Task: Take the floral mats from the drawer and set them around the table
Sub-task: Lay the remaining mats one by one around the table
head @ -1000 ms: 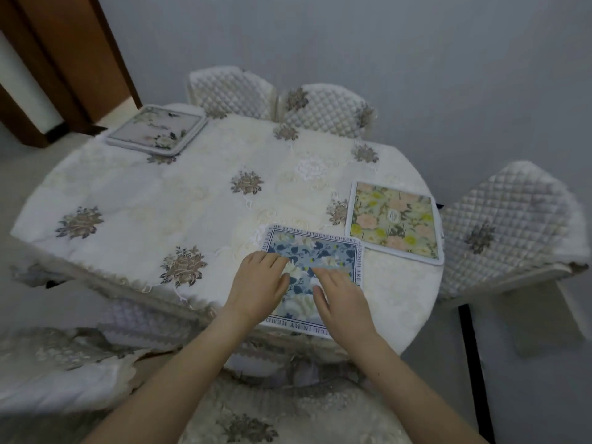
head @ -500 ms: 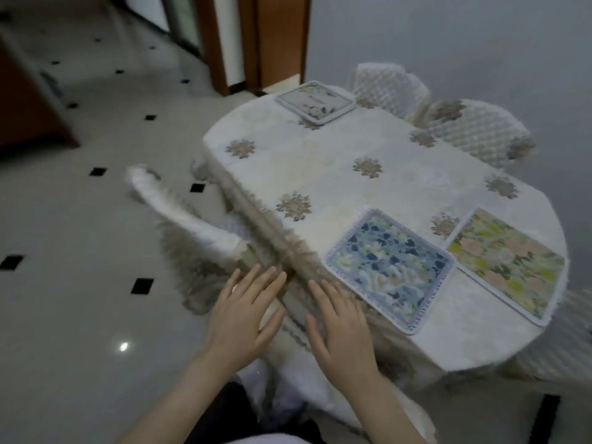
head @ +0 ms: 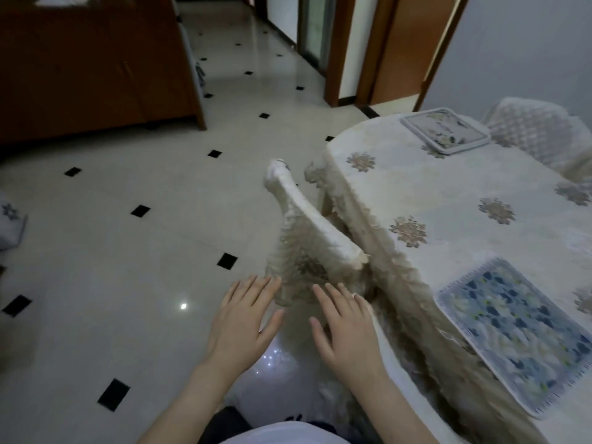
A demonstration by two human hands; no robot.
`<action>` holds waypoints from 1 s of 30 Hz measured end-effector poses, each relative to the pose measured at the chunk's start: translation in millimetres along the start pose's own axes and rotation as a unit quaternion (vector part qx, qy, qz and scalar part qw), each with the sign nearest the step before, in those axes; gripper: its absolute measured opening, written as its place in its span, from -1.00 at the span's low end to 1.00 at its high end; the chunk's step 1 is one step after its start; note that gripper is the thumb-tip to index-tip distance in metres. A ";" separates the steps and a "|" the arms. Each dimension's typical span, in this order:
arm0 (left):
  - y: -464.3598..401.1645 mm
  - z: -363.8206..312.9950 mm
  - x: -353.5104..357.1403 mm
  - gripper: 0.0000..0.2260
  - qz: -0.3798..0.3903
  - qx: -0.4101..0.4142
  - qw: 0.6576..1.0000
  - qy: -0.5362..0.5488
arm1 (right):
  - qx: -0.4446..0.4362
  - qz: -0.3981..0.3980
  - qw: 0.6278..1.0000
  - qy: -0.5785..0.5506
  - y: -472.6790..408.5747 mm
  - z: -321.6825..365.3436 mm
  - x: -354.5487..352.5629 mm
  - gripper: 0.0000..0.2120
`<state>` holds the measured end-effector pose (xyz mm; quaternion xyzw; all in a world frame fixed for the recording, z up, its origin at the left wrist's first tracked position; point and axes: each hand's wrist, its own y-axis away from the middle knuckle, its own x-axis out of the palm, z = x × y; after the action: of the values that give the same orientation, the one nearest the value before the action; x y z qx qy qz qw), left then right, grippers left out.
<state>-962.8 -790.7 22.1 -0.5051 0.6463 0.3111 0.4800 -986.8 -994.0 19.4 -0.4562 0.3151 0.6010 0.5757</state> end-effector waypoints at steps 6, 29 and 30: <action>13.9 113.3 -38.4 -0.47 -0.008 -0.057 0.998 0.007 | -0.018 0.004 0.999 -0.031 -64.9 90.8 48.3 -0.50; -153.8 350.8 -90.9 -0.48 0.032 -0.071 0.995 -0.068 | -0.020 0.088 0.996 -0.024 -339.2 192.2 157.6 -0.46; -172.7 360.0 -94.3 -0.48 0.029 -0.074 0.994 -0.074 | -0.024 0.085 0.996 -0.024 -361.8 191.1 160.8 -0.46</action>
<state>-685.5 -489.2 0.1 -0.4959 0.5986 0.4085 0.4784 -655.2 -706.1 -0.6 -0.4269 0.3243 0.6656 0.5192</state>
